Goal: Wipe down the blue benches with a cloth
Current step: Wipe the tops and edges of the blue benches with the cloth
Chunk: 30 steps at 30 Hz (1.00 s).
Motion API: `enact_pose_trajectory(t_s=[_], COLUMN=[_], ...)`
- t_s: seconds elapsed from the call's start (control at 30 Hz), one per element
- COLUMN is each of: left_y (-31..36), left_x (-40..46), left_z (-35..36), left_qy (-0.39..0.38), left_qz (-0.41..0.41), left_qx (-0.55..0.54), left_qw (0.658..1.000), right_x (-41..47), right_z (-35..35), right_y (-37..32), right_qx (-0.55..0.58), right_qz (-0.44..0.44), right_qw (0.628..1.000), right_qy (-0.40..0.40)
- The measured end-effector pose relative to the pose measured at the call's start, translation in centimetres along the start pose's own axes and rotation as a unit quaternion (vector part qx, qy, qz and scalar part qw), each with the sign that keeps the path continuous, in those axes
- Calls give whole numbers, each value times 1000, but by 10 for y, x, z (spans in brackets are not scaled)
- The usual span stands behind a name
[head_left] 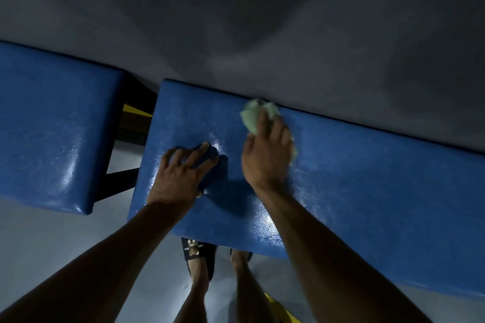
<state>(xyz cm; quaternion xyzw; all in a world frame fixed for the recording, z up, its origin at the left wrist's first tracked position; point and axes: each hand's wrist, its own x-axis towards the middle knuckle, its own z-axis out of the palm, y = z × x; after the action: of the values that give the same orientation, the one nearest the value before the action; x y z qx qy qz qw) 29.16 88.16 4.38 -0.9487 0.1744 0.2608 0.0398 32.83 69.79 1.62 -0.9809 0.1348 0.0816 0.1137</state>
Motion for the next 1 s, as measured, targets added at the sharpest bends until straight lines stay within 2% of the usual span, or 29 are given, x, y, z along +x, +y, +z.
enact_pose_trajectory(t_s=[0.07,0.13,0.2,0.23,0.33,0.43,0.5,0.6,0.67,0.7,0.8,0.87,0.93,1.0], left_y=[1,1,2,2,-3,-9,-12,-19,-26,-27,-35,-44,-60,-82], left_x=[0,1,2,2,1,2,2,2,1,1,-1,-2,-3,0], left_z=[-1,-1,-2,-2,-1,0,0,6,10,11,11,9,5,1], left_qy=[-11,-17,-17,-16,-14,-16,-5,53,61,57,57,82,127,153], left_qz=[1,5,5,4,14,27,40,68,85,89,109,135,143,122], left_qx=[15,12,2,-1,-15,-26,-31,-37,-41,-43,-47,-56,-71,-92], left_qw=[1000,1000,1000,1000,1000,999,999,996,994,993,991,986,979,976], right_x=[3,11,17,19,14,1,-4,0,9,13,17,19,23,25], right_z=[-2,-10,-18,-23,-36,-40,-34,-19,-11,-7,13,21,13,1], right_y=[-5,20,65,90,155,184,170,112,59,31,-54,-89,-86,-49], right_qx=[-26,-42,-60,-62,-44,-29,-22,-10,-15,-20,-15,-7,-2,-33], right_qz=[-106,-202,-241,-223,-92,10,66,208,239,221,94,41,-10,-105], right_qw=[994,978,968,972,995,998,995,976,969,974,995,999,1000,994], right_qy=[-13,-29,-32,-26,13,57,71,67,55,43,12,3,-7,-24])
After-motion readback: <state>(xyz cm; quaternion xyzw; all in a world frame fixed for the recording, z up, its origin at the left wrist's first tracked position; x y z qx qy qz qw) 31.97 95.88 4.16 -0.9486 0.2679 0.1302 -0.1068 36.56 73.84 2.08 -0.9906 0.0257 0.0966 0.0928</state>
